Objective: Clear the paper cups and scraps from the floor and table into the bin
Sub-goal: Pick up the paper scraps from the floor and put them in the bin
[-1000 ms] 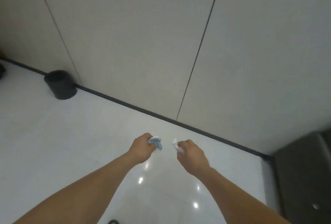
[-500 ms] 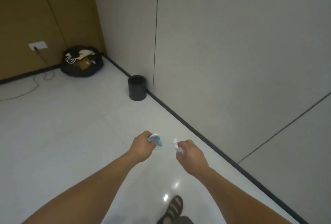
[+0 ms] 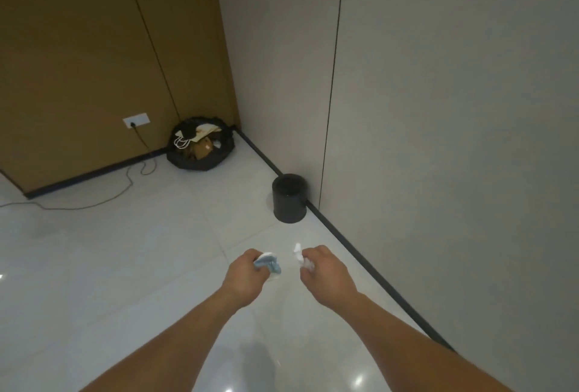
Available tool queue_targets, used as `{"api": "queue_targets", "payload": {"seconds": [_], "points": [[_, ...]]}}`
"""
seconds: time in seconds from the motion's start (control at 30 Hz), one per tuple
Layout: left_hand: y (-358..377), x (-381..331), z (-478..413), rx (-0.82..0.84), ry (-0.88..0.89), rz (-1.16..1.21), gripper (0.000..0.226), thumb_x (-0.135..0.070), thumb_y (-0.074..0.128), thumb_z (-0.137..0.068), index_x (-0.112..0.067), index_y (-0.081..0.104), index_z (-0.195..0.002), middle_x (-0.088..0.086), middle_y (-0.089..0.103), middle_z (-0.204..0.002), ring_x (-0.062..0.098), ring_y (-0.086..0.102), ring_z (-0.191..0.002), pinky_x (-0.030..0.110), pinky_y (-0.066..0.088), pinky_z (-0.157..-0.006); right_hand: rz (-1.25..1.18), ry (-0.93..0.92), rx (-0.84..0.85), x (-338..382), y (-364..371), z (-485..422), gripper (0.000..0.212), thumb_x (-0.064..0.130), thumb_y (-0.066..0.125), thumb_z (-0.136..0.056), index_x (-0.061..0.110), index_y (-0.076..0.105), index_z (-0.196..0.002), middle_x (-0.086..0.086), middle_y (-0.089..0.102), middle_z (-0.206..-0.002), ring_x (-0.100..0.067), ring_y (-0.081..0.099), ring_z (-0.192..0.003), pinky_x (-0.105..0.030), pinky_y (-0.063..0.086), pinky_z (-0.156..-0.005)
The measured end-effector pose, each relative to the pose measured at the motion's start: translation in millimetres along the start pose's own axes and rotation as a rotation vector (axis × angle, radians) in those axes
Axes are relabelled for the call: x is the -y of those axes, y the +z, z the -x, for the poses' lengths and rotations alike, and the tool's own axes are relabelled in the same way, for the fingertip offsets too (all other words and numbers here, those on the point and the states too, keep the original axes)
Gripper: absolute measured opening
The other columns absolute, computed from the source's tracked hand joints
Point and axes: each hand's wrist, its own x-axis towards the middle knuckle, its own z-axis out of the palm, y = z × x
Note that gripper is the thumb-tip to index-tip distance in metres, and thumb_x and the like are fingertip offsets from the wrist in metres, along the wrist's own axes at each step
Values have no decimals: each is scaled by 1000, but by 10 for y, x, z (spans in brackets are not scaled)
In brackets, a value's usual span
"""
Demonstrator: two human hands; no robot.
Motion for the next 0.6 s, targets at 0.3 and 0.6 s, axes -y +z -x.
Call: {"api": "queue_targets", "payload": {"seconds": [0.3,0.6], "points": [[-225,-172,-1011,20,14,21,23,-17,54,-93,-14,56,-116,8,61,-105,24,60,-93,34,50,-81,33,10,44,3,-89,-1012,34,30,53,-93,23,56,-126,-1,53,-119,-20,57,-101,-25,44,-84],[-859,-507,-3279,78,116,17,24,-18,56,-92,-13,55,-115,6,60,-105,19,57,-87,26,45,-72,75,155,-11,160,-148,-3015,34,29,53,-93,24,56,-126,-1,54,-119,-19,58,-102,-23,40,-83]]}}
